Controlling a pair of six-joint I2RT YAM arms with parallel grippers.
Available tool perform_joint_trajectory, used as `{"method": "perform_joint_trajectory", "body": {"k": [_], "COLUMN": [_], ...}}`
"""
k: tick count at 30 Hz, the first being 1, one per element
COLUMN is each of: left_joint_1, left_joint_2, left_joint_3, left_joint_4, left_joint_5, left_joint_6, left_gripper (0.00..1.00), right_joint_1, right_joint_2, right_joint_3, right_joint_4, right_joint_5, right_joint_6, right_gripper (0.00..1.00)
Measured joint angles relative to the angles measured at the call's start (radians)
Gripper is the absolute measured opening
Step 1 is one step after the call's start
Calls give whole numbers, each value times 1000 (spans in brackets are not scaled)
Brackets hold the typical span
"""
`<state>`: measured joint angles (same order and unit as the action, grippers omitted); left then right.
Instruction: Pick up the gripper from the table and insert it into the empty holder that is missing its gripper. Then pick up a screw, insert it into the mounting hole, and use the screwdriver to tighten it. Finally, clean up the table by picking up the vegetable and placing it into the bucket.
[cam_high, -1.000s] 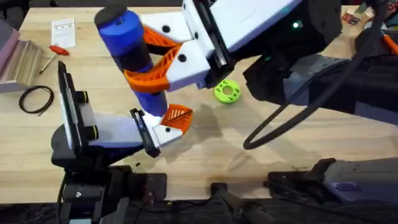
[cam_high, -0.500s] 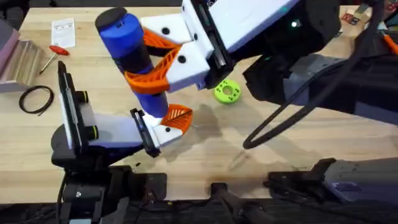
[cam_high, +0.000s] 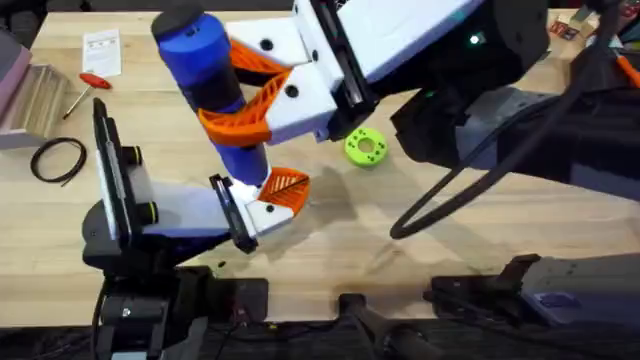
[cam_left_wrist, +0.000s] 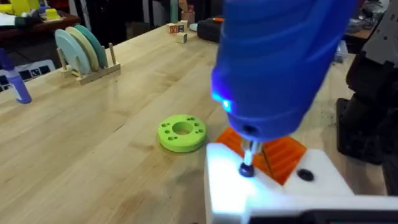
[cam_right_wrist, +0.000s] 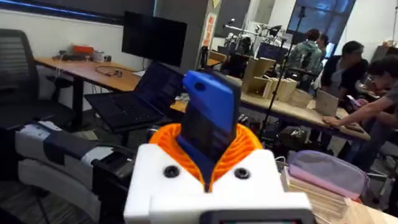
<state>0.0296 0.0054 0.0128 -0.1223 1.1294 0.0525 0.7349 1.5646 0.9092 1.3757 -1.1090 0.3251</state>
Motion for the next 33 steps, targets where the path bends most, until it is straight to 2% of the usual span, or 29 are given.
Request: {"method": "perform_joint_trajectory", "body": {"k": [33], "left_joint_1": [0], "left_joint_2": [0], "left_joint_3": [0], "left_joint_4": [0], "left_joint_5": [1], "left_joint_6": [0], "left_gripper": [6], "right_joint_1": [0], "right_joint_2": [0], "right_joint_3": [0], "right_joint_4": [-78], "right_joint_5": [12], "right_joint_6": [-34], "right_gripper": [23]}}
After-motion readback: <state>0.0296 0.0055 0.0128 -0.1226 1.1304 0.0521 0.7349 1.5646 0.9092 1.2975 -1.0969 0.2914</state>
